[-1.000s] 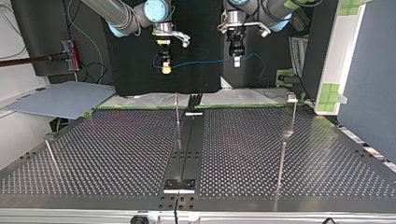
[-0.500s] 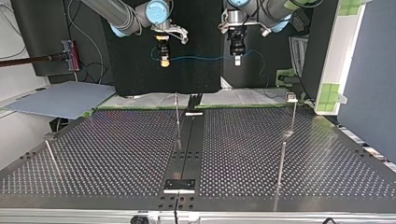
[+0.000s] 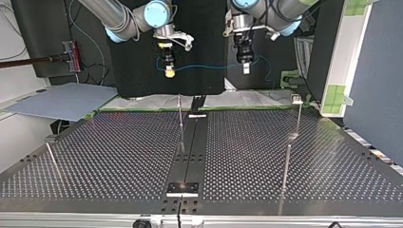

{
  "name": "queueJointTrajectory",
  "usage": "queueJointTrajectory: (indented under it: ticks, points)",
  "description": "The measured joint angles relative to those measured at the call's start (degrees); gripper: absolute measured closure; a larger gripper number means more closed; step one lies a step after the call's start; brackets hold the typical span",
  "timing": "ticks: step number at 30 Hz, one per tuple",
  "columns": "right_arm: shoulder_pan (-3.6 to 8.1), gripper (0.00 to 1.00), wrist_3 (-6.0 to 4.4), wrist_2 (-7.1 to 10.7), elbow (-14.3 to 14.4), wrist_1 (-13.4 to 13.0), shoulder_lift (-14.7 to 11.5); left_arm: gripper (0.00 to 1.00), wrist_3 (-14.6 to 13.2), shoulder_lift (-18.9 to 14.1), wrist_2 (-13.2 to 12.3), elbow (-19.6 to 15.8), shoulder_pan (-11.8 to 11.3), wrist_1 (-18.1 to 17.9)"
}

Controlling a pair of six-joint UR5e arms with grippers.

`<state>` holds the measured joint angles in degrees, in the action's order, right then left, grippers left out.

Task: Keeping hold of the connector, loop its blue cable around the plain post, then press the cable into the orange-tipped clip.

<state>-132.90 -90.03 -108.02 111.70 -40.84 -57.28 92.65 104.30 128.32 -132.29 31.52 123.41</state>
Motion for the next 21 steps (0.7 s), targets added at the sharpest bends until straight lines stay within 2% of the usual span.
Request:
queueJointTrajectory:
  ticks: [6,11,21]
  points:
    - [0.16,1.00,-0.38,2.74,-0.56,1.04,-3.32,1.00,1.14,-3.29,1.55,1.93,-0.69,3.27]
    - [0.24,1.00,-0.67,3.42,-2.41,2.99,-5.65,1.00,1.29,-5.75,2.66,3.84,-1.22,5.72]
    - [0.38,1.00,-0.77,4.90,-8.45,9.03,-11.74,1.00,1.38,-11.30,4.40,8.22,-2.25,11.28]
